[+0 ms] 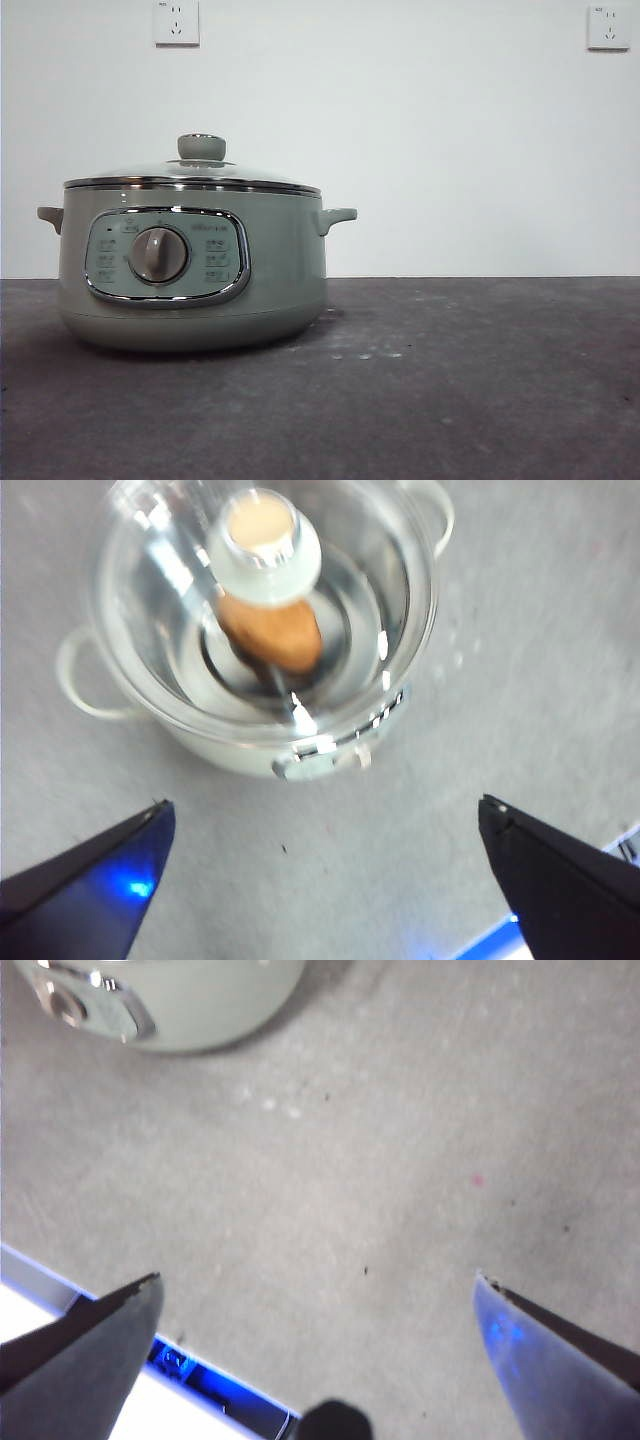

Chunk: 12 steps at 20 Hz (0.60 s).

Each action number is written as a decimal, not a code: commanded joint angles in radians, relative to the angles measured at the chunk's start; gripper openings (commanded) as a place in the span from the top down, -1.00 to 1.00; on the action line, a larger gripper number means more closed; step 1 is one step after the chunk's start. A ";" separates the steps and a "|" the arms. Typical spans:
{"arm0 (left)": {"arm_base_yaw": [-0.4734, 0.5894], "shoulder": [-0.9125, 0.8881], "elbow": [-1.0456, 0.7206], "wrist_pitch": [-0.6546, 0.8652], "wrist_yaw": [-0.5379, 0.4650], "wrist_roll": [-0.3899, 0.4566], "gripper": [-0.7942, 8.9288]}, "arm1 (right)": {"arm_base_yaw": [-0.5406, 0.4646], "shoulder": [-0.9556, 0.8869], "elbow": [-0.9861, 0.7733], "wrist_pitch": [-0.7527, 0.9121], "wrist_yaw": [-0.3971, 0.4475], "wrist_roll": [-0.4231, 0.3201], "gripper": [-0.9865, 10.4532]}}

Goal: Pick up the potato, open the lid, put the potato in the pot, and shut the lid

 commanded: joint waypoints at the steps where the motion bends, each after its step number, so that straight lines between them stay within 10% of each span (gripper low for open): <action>1: -0.001 -0.032 -0.006 0.003 0.001 0.010 -0.46 | 0.002 0.001 -0.007 -0.001 0.004 0.013 -0.38; 3: -0.001 -0.050 -0.006 0.003 0.003 0.011 -0.19 | 0.002 0.002 -0.007 0.005 0.008 0.012 -0.26; 4: -0.001 -0.052 -0.006 0.003 0.010 0.022 0.68 | 0.002 0.001 -0.007 0.006 0.018 0.001 0.64; 12: 0.000 -0.042 -0.005 0.004 0.048 0.029 0.84 | 0.003 0.003 -0.006 0.033 0.027 0.013 0.83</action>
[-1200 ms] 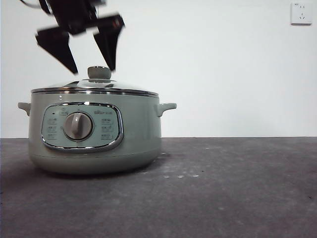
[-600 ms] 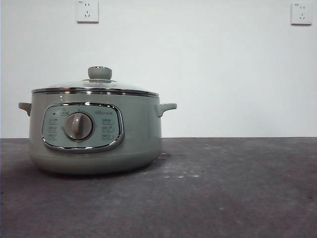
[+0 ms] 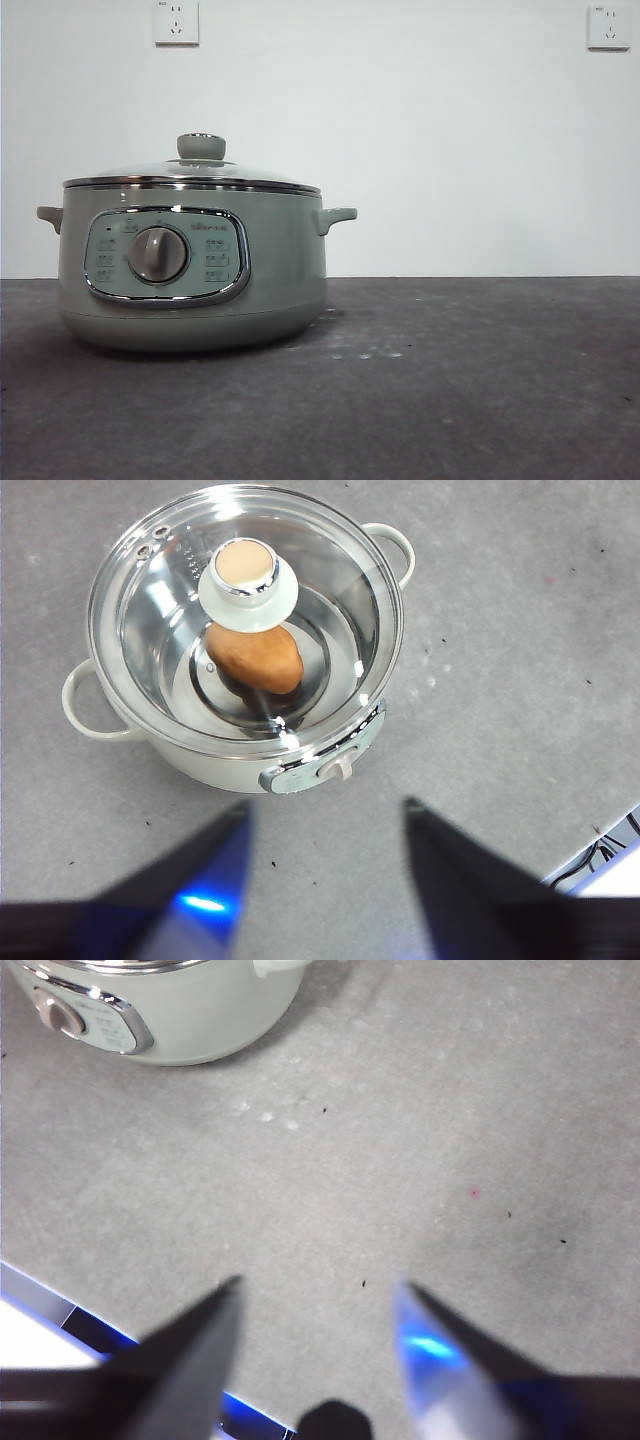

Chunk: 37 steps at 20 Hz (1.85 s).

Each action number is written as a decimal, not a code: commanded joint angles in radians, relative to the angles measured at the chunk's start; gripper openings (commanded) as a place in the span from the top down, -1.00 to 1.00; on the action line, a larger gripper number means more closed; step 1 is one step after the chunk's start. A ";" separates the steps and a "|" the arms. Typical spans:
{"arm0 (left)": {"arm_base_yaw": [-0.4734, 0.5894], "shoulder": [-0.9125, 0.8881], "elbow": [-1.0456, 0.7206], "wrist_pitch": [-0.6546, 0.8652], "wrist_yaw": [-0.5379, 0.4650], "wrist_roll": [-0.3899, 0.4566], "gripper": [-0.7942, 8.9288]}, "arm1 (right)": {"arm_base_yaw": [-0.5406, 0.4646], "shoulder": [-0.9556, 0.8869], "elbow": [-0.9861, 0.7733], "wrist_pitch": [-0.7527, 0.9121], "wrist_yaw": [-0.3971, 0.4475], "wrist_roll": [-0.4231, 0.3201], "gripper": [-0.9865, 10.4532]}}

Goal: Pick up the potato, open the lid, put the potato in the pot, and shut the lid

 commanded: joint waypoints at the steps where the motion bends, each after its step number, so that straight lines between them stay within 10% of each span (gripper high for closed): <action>1: 0.000 0.011 -0.005 0.004 0.005 0.008 0.84 | 0.001 0.002 -0.006 0.005 0.024 0.011 0.83; 8: 0.019 0.031 -0.005 0.004 0.001 0.008 0.84 | 0.001 0.002 -0.006 0.005 0.030 0.011 0.83; 12: 0.092 -0.051 -0.064 0.041 -0.033 0.160 0.84 | 0.001 0.002 -0.006 0.006 0.030 0.011 0.83; 18: 0.317 -0.497 -0.780 0.690 -0.032 0.134 0.84 | 0.001 0.002 -0.006 0.006 0.030 0.011 0.83; 22: 0.436 -0.801 -1.263 1.027 -0.033 -0.035 0.84 | 0.001 0.002 -0.006 0.006 0.030 0.011 0.83; 37: 0.475 -1.154 -1.641 1.155 -0.012 0.042 0.84 | 0.001 0.002 -0.006 0.006 0.031 0.011 0.83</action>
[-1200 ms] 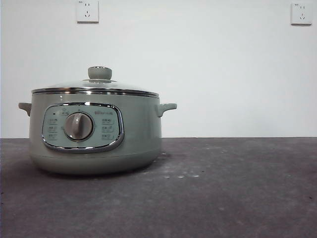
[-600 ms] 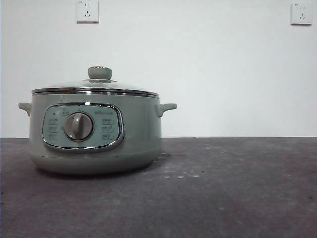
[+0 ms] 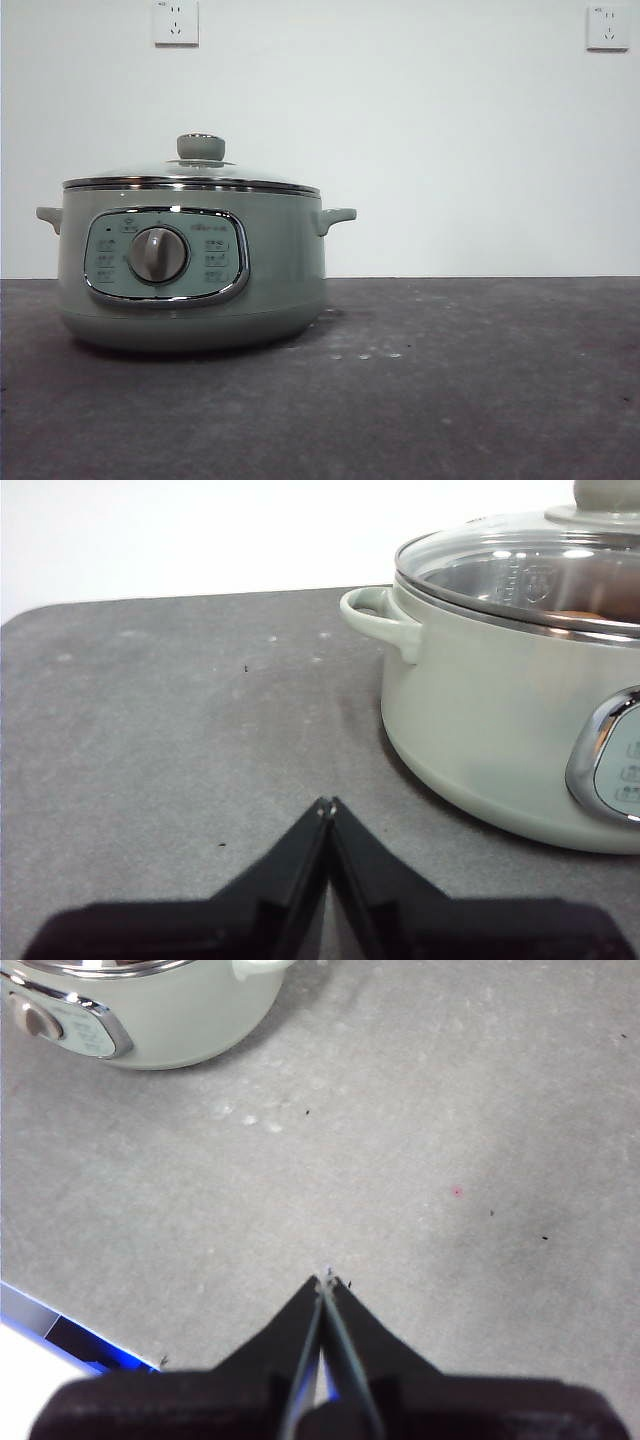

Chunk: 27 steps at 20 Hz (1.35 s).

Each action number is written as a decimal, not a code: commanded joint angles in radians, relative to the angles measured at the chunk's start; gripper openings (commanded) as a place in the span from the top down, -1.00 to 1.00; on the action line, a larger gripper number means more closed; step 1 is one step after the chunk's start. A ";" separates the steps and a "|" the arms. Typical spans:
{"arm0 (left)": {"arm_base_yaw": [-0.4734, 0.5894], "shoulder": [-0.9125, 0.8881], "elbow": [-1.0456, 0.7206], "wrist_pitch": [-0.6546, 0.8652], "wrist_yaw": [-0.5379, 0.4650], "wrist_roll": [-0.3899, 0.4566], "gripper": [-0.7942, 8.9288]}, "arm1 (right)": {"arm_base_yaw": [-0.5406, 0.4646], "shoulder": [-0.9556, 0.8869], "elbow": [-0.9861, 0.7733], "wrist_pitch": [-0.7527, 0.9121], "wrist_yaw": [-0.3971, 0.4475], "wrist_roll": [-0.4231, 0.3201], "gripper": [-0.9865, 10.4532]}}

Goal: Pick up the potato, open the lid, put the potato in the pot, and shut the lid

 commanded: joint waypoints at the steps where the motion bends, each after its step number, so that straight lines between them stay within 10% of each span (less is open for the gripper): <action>1: 0.004 -0.002 -0.010 0.003 0.008 0.028 0.84 | 0.001 0.001 -0.006 0.006 0.004 0.008 0.83; 19: 0.004 0.063 -0.010 0.008 0.008 0.027 0.84 | -0.091 -0.063 -0.018 0.029 0.032 -0.055 0.83; 27: 0.004 0.066 -0.010 0.008 0.008 0.027 0.84 | -0.606 -0.643 -0.815 0.966 0.039 -0.173 0.83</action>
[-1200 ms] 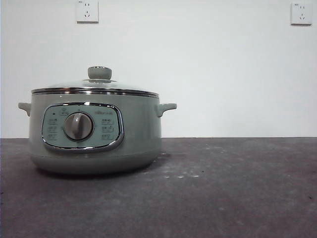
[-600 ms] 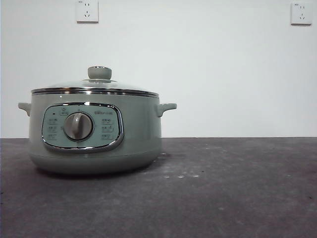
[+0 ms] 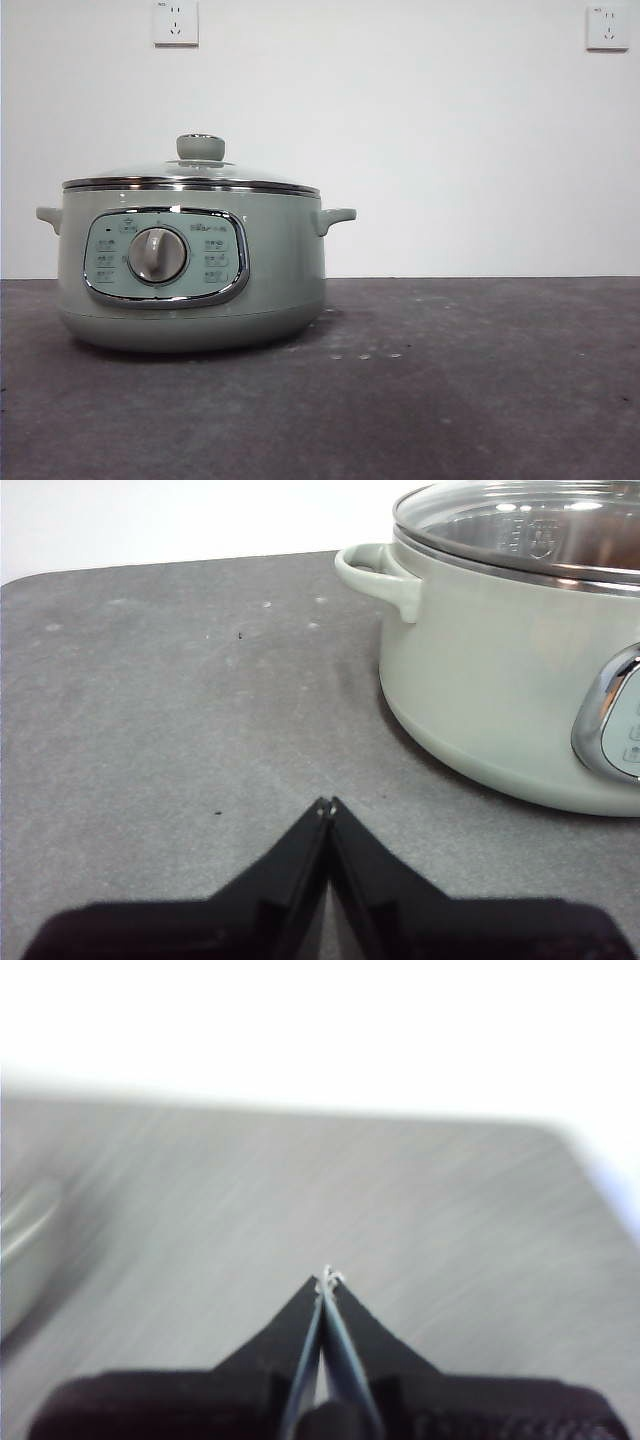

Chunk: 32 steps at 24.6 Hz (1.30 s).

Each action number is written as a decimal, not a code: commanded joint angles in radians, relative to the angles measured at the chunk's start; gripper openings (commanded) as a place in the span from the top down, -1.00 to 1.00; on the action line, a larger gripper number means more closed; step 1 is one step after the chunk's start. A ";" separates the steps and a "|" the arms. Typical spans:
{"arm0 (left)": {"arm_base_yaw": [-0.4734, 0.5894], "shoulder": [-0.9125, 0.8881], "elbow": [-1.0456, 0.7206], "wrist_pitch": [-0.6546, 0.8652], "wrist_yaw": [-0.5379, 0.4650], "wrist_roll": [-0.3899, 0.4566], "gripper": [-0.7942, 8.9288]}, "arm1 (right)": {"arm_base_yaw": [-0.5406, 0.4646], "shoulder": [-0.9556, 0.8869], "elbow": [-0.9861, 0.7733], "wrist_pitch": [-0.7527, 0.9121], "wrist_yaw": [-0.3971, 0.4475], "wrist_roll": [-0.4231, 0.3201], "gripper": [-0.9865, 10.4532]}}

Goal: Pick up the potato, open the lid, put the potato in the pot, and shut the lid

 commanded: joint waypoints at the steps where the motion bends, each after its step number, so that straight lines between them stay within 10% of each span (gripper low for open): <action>1: 0.003 0.000 -0.010 0.007 0.004 0.014 0.84 | -0.145 -0.180 -0.316 0.272 -0.011 -0.010 0.83; 12: 0.003 0.000 -0.010 0.007 0.004 0.014 0.84 | -0.286 -0.461 -0.769 0.441 -0.307 0.014 0.83; 32: 0.003 0.000 -0.010 0.007 0.004 0.014 0.84 | -0.285 -0.500 -0.769 0.324 -0.283 0.015 0.83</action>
